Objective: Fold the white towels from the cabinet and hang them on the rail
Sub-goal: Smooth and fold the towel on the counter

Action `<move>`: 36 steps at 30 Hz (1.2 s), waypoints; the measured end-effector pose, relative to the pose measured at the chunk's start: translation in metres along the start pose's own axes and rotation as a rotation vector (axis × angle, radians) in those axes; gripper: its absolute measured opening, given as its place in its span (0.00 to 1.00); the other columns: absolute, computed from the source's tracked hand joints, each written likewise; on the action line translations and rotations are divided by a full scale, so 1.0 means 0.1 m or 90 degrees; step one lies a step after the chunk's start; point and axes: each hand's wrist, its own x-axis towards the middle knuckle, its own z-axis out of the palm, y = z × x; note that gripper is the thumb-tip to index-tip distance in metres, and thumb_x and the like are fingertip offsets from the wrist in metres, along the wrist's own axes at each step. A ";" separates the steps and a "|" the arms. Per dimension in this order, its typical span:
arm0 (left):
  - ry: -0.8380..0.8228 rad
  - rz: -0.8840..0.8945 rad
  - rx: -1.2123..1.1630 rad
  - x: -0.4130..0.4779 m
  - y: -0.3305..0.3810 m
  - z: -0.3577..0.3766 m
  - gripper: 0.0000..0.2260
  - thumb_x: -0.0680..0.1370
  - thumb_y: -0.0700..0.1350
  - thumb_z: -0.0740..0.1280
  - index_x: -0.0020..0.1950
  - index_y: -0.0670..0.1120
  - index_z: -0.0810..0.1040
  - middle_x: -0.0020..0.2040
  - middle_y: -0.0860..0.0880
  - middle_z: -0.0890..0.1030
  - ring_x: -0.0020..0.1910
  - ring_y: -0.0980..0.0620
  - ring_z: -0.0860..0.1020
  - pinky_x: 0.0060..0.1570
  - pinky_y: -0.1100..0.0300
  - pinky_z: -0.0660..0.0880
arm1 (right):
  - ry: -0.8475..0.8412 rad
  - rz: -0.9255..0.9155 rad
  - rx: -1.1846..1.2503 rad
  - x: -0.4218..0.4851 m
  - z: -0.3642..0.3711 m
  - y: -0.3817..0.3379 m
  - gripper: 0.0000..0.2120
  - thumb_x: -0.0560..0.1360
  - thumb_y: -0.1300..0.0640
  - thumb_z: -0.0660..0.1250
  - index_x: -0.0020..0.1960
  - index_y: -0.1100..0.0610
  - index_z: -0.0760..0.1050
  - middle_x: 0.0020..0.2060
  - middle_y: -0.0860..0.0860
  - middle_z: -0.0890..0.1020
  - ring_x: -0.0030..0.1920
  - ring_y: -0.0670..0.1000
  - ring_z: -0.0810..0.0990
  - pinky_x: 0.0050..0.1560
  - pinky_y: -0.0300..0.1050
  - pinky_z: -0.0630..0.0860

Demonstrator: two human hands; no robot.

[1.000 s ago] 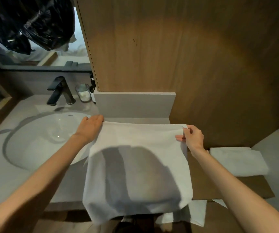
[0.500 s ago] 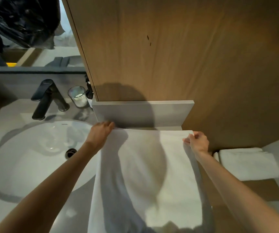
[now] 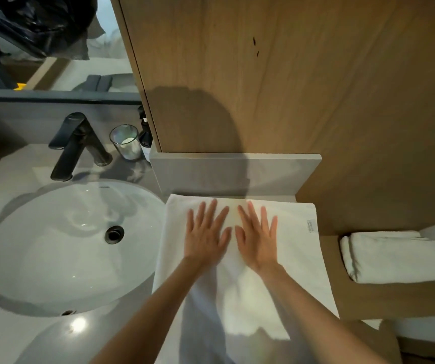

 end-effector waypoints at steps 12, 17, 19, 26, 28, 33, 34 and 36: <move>0.018 -0.037 0.011 -0.04 -0.44 -0.12 0.26 0.80 0.62 0.46 0.78 0.59 0.52 0.80 0.48 0.48 0.78 0.47 0.43 0.76 0.49 0.42 | -0.048 0.104 -0.077 -0.06 -0.32 0.74 0.30 0.77 0.31 0.40 0.77 0.36 0.42 0.78 0.44 0.39 0.77 0.50 0.34 0.77 0.52 0.36; -0.029 -0.049 0.007 -0.04 -0.39 -0.23 0.29 0.78 0.60 0.41 0.78 0.54 0.55 0.79 0.45 0.52 0.78 0.43 0.50 0.75 0.48 0.46 | -0.079 0.151 -0.107 -0.13 -0.40 0.48 0.27 0.80 0.38 0.39 0.78 0.40 0.40 0.79 0.51 0.40 0.77 0.58 0.36 0.74 0.63 0.35; 0.051 -0.037 0.002 -0.12 -0.25 -0.24 0.27 0.79 0.54 0.47 0.75 0.46 0.66 0.75 0.40 0.65 0.73 0.38 0.64 0.72 0.44 0.57 | -0.053 0.088 -0.075 -0.27 -0.38 0.22 0.28 0.79 0.40 0.35 0.79 0.41 0.42 0.79 0.51 0.42 0.78 0.57 0.38 0.75 0.61 0.36; 0.031 0.001 -0.018 -0.66 0.16 0.14 0.23 0.82 0.53 0.48 0.78 0.52 0.59 0.79 0.48 0.56 0.78 0.45 0.54 0.74 0.47 0.48 | -0.068 0.049 -0.094 -0.70 0.07 -0.16 0.26 0.81 0.42 0.38 0.78 0.42 0.49 0.79 0.51 0.52 0.78 0.57 0.47 0.74 0.62 0.45; 0.009 -0.016 -0.011 -0.69 0.07 0.13 0.23 0.83 0.56 0.47 0.79 0.57 0.52 0.80 0.52 0.48 0.78 0.50 0.44 0.75 0.49 0.41 | -0.049 0.009 -0.143 -0.75 0.05 0.04 0.26 0.81 0.39 0.40 0.79 0.41 0.48 0.79 0.49 0.49 0.79 0.55 0.45 0.75 0.60 0.43; 0.039 -0.057 -0.050 -0.79 -0.18 -0.02 0.24 0.81 0.57 0.48 0.78 0.59 0.54 0.79 0.53 0.48 0.78 0.53 0.44 0.76 0.54 0.40 | -0.012 0.050 -0.111 -0.92 -0.17 0.58 0.25 0.80 0.37 0.39 0.77 0.35 0.43 0.79 0.44 0.44 0.78 0.49 0.38 0.77 0.56 0.41; 0.043 -0.064 -0.046 -0.82 -0.24 -0.05 0.24 0.81 0.57 0.48 0.78 0.59 0.54 0.79 0.53 0.48 0.78 0.53 0.45 0.76 0.55 0.41 | -0.013 0.069 -0.106 -0.95 -0.20 0.66 0.25 0.80 0.37 0.38 0.77 0.35 0.42 0.79 0.44 0.43 0.78 0.49 0.37 0.77 0.56 0.40; 0.032 -0.064 -0.037 -0.86 -0.31 -0.08 0.25 0.81 0.58 0.47 0.78 0.59 0.52 0.80 0.53 0.47 0.78 0.54 0.44 0.76 0.55 0.41 | -0.024 0.099 -0.097 -0.98 -0.24 0.76 0.25 0.80 0.36 0.37 0.76 0.34 0.41 0.78 0.43 0.42 0.77 0.48 0.36 0.77 0.57 0.39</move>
